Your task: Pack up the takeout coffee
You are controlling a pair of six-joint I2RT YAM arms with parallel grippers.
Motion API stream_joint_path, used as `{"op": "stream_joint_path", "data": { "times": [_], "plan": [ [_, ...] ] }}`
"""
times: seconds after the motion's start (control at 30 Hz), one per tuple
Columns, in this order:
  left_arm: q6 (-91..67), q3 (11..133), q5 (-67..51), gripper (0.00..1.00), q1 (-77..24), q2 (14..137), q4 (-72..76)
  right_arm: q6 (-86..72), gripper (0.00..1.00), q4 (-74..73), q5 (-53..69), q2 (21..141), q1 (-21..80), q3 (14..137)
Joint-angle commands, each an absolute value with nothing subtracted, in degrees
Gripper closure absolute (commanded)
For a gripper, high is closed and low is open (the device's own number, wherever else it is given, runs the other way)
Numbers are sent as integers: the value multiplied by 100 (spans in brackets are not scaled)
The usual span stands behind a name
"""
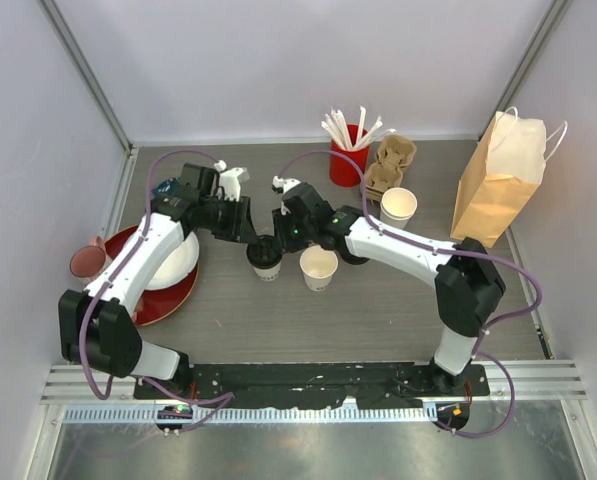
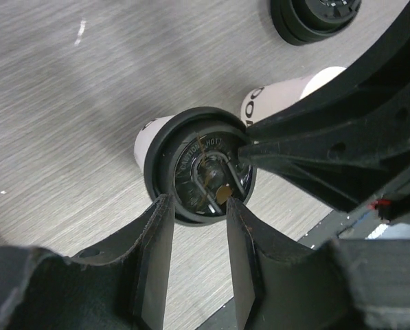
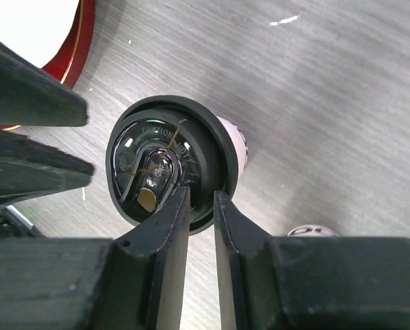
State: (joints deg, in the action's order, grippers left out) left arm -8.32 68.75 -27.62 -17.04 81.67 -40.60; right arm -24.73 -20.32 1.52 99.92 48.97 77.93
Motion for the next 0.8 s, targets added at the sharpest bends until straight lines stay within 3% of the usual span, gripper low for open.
{"op": "stream_joint_path", "data": {
  "times": [0.0, 0.47, 0.77],
  "plan": [
    [-800, 6838, -2602, 60, -1521, 7787, -4017, -1724, 73, -2196, 272, 10309, 4790, 8428],
    [-1028, 6451, -2066, 60, -1345, 7743, -3472, -853, 64, -2707, 466, 10934, 4764, 9562],
    [-1160, 6882, -2029, 69, -1354, 8314, -3586, -1213, 60, -2813, 263, 10775, 4764, 9536]
  ]
}}
